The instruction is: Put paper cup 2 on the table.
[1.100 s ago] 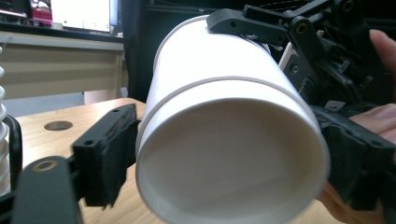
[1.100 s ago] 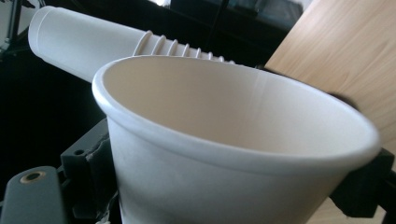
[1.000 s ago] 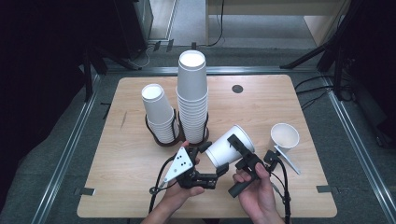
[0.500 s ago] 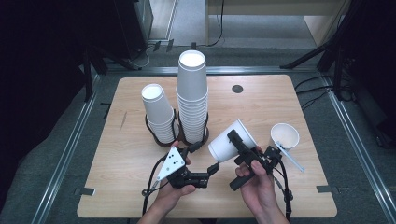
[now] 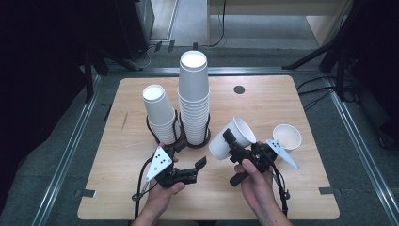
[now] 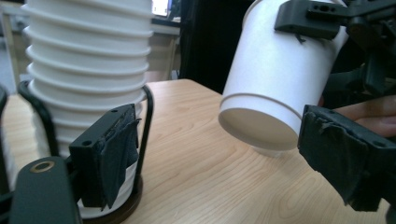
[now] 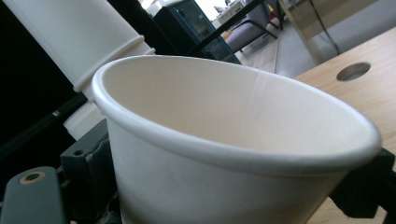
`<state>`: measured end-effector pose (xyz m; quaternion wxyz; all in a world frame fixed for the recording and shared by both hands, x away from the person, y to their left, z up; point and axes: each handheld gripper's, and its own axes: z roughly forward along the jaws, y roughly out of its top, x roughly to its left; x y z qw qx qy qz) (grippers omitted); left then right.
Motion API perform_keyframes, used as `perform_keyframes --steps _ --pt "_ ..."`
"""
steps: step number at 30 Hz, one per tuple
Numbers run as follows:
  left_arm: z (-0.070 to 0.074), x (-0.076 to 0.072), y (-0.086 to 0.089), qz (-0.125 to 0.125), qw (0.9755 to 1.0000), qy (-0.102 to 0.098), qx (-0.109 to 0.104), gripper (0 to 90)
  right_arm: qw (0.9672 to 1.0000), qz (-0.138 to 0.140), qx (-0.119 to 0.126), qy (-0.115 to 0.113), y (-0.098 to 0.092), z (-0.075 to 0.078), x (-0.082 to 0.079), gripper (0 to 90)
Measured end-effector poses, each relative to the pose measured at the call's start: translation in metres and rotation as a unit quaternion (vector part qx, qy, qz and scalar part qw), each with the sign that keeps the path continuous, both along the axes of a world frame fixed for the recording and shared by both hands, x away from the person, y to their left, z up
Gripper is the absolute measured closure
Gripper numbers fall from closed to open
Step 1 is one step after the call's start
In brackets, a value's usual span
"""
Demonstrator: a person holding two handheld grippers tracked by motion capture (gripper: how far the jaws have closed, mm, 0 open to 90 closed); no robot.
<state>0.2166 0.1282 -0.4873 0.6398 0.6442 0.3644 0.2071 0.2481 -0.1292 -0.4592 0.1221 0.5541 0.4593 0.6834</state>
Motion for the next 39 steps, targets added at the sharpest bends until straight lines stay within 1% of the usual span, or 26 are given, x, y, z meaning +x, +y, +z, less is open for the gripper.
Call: perform_keyframes --steps 1,3,4,8,9,10,11,13,15,17,19,20,21,22,23,25,26,28,29,30,32,33,34,35,36,39 --pt "0.000 0.001 0.002 0.001 1.0000 0.006 0.000 10.4 0.9999 -0.002 -0.010 -0.002 0.001 0.000 0.000 11.9" --pt "-0.001 0.002 0.005 0.005 0.9999 0.011 0.002 9.7 0.9994 -0.007 -0.031 -0.012 0.004 -0.002 0.001 11.9" --pt "-0.002 0.003 0.006 0.007 0.9999 0.014 0.004 9.4 0.9989 -0.010 -0.043 -0.015 0.005 -0.002 0.001 11.9" --pt "-0.003 0.005 0.010 0.006 0.9996 0.026 0.001 8.3 0.9964 -0.014 -0.077 -0.031 0.007 -0.004 0.003 11.9" --pt "-0.003 0.005 0.011 0.004 0.9996 0.029 -0.001 8.2 0.9942 -0.019 -0.098 -0.039 0.008 -0.005 0.002 11.9" --pt "-0.003 0.006 0.011 0.003 0.9995 0.031 -0.001 7.5 0.9924 -0.021 -0.113 -0.044 0.008 -0.006 0.002 11.9" --pt "-0.003 0.006 0.011 0.004 0.9994 0.033 0.000 7.4 0.9913 -0.022 -0.121 -0.047 0.009 -0.007 0.002 11.8" --pt "-0.004 0.006 0.012 0.003 0.9993 0.037 0.003 7.4 0.9873 -0.023 -0.147 -0.056 0.011 -0.009 0.002 11.8" --pt "-0.004 0.007 0.012 0.003 0.9992 0.040 0.005 6.0 0.9851 -0.022 -0.160 -0.060 0.013 -0.011 0.002 11.8" --pt "-0.005 0.008 0.013 0.001 0.9991 0.043 0.006 5.7 0.9799 -0.023 -0.186 -0.066 0.016 -0.014 0.003 11.8" --pt "-0.005 0.008 0.013 -0.002 0.9989 0.046 0.005 4.9 0.9755 -0.026 -0.207 -0.068 0.017 -0.017 0.003 11.8" --pt "-0.005 0.009 0.013 -0.005 0.9988 0.049 0.002 2.7 0.9726 -0.026 -0.220 -0.072 0.018 -0.019 0.003 11.8" --pt "-0.005 0.009 0.013 -0.007 0.9987 0.051 0.001 2.4 0.9694 -0.026 -0.232 -0.076 0.018 -0.022 0.004 11.8" --pt "-0.004 0.009 0.013 -0.011 0.9985 0.053 -0.002 2.4 0.9675 -0.027 -0.239 -0.078 0.019 -0.024 0.005 11.8" --pt "-0.004 0.009 0.013 -0.015 0.9984 0.054 -0.005 1.9 0.9662 -0.025 -0.243 -0.081 0.019 -0.027 0.006 11.8" --pt "-0.004 0.009 0.014 -0.015 0.9983 0.057 -0.005 1.5 0.9627 -0.026 -0.257 -0.082 0.018 -0.031 0.008 11.8" --pt "-0.004 0.010 0.014 -0.014 0.9982 0.058 -0.006 1.5 0.9582 -0.033 -0.271 -0.086 0.018 -0.034 0.009 11.8" --pt "-0.005 0.010 0.015 -0.013 0.9981 0.060 -0.004 1.5 0.9479 -0.041 -0.300 -0.098 0.017 -0.040 0.012 11.8" --pt "-0.005 0.011 0.015 -0.012 0.9980 0.061 -0.003 1.4 0.9434 -0.045 -0.313 -0.101 0.017 -0.043 0.013 11.7" --pt "-0.005 0.011 0.016 -0.011 0.9980 0.063 -0.004 1.4 0.9404 -0.047 -0.320 -0.105 0.016 -0.046 0.015 11.7" --pt "-0.005 0.011 0.017 -0.009 0.9980 0.062 -0.003 1.4 0.9382 -0.047 -0.326 -0.105 0.015 -0.051 0.017 11.7" --pt "-0.005 0.011 0.017 -0.007 0.9980 0.062 -0.004 1.4 0.9361 -0.049 -0.332 -0.107 0.015 -0.053 0.018 11.7" --pt "-0.005 0.012 0.018 -0.006 0.9980 0.062 -0.003 1.5 0.9327 -0.051 -0.339 -0.111 0.014 -0.055 0.019 11.7" --pt "-0.005 0.012 0.018 -0.006 0.9980 0.063 -0.003 1.4 0.9303 -0.052 -0.345 -0.114 0.013 -0.058 0.021 11.7" --pt "-0.005 0.012 0.019 -0.006 0.9979 0.064 -0.002 1.4 0.9287 -0.051 -0.348 -0.119 0.013 -0.060 0.022 11.7" --pt "-0.006 0.012 0.019 -0.006 0.9978 0.065 -0.005 1.4 0.9186 -0.056 -0.368 -0.134 0.012 -0.066 0.024 11.7"
